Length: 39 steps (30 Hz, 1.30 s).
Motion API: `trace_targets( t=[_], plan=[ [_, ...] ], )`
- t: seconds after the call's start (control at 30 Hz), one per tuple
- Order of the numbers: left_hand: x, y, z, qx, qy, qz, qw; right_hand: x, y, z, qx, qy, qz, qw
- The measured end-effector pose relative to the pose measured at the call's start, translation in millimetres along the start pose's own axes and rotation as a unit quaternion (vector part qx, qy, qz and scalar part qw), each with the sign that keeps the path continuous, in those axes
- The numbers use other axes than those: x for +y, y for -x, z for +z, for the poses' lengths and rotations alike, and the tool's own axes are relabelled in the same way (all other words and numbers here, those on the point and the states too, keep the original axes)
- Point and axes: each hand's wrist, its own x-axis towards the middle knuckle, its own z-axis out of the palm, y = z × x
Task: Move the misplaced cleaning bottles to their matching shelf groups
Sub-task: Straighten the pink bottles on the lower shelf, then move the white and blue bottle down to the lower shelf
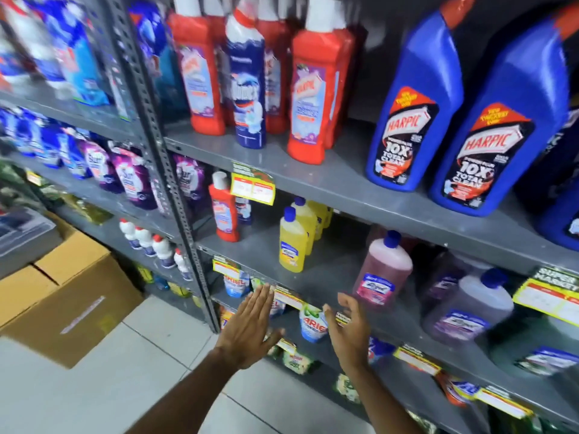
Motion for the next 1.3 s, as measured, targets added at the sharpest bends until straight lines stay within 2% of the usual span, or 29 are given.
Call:
trace_targets(
  t=[0.27, 0.37, 0.53, 0.7, 0.97, 1.13, 1.3],
  plan=[
    [-50.0, 33.8, -80.0, 0.041, -0.031, -0.062, 0.997, -107.4, -1.5, 60.8, -0.083, -0.077, -0.072, 0.991],
    [-68.2, 38.7, -106.1, 0.078, -0.057, -0.084, 0.992, -145.7, -1.1, 77.7, -0.104, -0.069, -0.119, 0.985],
    [-96.1, 42.2, -139.7, 0.108, -0.032, -0.11, 0.988, -191.1, 4.1, 107.3, -0.128, -0.083, -0.168, 0.974],
    [-152.5, 29.6, -168.0, 0.127, -0.049, -0.076, 0.988, -254.1, -2.7, 134.7, -0.078, -0.13, -0.22, 0.964],
    [-242.3, -38.9, -240.9, 0.157, -0.052, 0.013, 0.986, -372.8, -57.6, 155.2, 0.087, -0.174, -0.251, 0.948],
    [-263.2, -75.2, -265.5, 0.163, -0.063, 0.041, 0.984, -397.7, -90.2, 160.4, 0.13, -0.193, -0.226, 0.946],
    [-267.3, -113.2, -276.0, 0.172, -0.041, 0.045, 0.983, -407.6, -125.2, 157.0, 0.159, -0.156, -0.202, 0.954]
  ],
)
